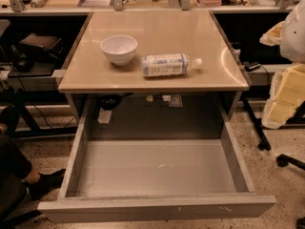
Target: Place blue plastic bottle into top drawer
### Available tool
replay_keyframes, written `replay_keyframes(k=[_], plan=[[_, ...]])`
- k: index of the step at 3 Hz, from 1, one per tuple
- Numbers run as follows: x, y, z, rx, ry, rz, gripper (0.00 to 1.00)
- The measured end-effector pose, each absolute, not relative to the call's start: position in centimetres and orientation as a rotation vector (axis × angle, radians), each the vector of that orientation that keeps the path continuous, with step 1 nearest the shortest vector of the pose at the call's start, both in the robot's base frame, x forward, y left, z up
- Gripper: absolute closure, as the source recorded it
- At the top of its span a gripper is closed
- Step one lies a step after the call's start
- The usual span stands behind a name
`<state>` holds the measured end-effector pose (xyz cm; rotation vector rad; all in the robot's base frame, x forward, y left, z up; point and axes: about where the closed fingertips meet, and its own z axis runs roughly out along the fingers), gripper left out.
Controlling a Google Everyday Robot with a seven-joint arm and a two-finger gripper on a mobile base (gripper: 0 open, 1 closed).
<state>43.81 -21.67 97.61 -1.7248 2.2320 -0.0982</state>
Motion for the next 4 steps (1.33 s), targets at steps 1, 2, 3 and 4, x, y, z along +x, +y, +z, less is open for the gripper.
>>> replay_keyframes(k=[1, 2, 3, 4], plan=[[43.8, -21.7, 97.6, -1.725, 2.231, -0.098, 0.00], [46.4, -21.0, 100.2, -1.693, 2.067, -0.105, 0.00], [50.1, -20.0, 104.1, -1.650, 1.846, -0.065, 0.00], [54.7, -18.8, 105.3, -1.650, 1.748, 0.033, 0.00]])
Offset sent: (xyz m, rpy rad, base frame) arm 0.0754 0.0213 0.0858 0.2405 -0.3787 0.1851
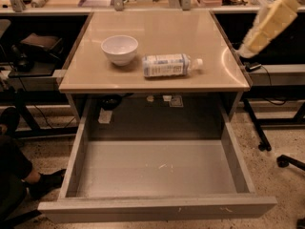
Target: Place blue plastic bottle into top drawer
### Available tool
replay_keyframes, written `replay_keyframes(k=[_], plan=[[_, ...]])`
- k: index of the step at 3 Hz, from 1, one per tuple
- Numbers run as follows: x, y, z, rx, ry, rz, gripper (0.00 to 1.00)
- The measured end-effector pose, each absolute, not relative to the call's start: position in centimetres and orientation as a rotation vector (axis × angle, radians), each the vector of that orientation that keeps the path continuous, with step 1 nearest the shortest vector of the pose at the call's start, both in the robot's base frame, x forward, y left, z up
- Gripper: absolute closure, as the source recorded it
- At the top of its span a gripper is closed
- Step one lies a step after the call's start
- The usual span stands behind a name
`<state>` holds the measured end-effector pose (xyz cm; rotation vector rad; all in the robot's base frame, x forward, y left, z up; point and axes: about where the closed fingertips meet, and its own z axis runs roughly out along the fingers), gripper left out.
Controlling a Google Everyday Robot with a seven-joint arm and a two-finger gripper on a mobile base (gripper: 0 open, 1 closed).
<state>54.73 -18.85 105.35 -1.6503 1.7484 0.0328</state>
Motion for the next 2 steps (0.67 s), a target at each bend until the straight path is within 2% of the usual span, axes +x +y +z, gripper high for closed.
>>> replay_keyframes(k=[2], plan=[[64.7, -12.0, 100.6, -1.779, 1.765, 0.281, 0.00]])
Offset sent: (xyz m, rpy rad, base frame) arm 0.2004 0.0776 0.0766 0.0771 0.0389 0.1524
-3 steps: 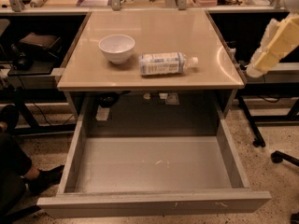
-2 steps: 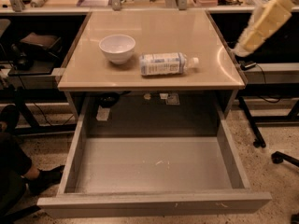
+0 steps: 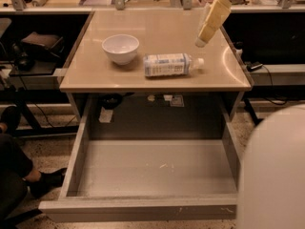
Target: Place blue plastic bottle into top drawer
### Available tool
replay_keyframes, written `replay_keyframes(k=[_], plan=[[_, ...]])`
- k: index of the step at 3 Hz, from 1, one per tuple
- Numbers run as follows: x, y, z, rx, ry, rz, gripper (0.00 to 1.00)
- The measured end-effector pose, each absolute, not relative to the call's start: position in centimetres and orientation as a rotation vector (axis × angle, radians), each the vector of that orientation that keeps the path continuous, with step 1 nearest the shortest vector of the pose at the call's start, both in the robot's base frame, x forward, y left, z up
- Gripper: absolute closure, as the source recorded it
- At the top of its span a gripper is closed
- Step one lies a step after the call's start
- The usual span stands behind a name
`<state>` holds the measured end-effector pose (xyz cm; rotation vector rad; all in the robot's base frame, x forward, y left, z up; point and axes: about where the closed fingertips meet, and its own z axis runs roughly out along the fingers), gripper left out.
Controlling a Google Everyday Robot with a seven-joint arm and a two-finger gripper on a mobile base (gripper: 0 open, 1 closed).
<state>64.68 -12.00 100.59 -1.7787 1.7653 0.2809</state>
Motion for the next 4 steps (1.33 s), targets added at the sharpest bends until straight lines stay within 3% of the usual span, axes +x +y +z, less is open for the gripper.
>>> replay_keyframes(k=[2, 4], plan=[[69.4, -9.3, 102.8, -1.733, 1.740, 0.190, 0.00], [71.6, -9.7, 96.5, -1.680, 1.791, 0.353, 0.00]])
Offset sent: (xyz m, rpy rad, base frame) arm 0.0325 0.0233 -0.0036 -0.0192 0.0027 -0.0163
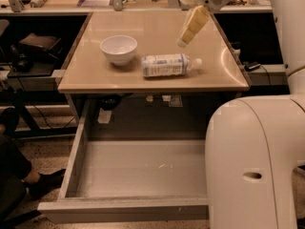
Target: Place blue plastic bottle into top drawer
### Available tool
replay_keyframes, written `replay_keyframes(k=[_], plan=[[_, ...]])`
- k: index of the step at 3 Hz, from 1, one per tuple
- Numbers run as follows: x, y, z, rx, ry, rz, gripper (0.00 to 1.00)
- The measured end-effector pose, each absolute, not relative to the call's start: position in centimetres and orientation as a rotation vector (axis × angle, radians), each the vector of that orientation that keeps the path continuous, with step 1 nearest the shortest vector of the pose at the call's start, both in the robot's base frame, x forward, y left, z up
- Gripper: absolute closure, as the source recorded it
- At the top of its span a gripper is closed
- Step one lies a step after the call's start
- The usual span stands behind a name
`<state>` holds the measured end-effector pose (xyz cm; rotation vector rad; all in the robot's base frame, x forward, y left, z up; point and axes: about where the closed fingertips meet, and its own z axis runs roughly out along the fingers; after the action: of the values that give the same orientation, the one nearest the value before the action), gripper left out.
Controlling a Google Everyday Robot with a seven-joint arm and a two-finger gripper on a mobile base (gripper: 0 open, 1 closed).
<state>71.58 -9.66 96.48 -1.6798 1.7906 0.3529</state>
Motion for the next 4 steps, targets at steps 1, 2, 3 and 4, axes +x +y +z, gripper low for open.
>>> replay_keyframes(k=[1, 2, 3, 4], plan=[[71.9, -8.6, 91.6, -1.681, 1.797, 0.528, 0.00], [71.8, -7.7, 88.8, -1.690, 1.793, 0.637, 0.00], [71.6, -7.6, 86.6, -1.686, 1.814, 0.704, 0.00], [72.2, -7.2, 86.4, -1.673, 1.809, 0.697, 0.00]])
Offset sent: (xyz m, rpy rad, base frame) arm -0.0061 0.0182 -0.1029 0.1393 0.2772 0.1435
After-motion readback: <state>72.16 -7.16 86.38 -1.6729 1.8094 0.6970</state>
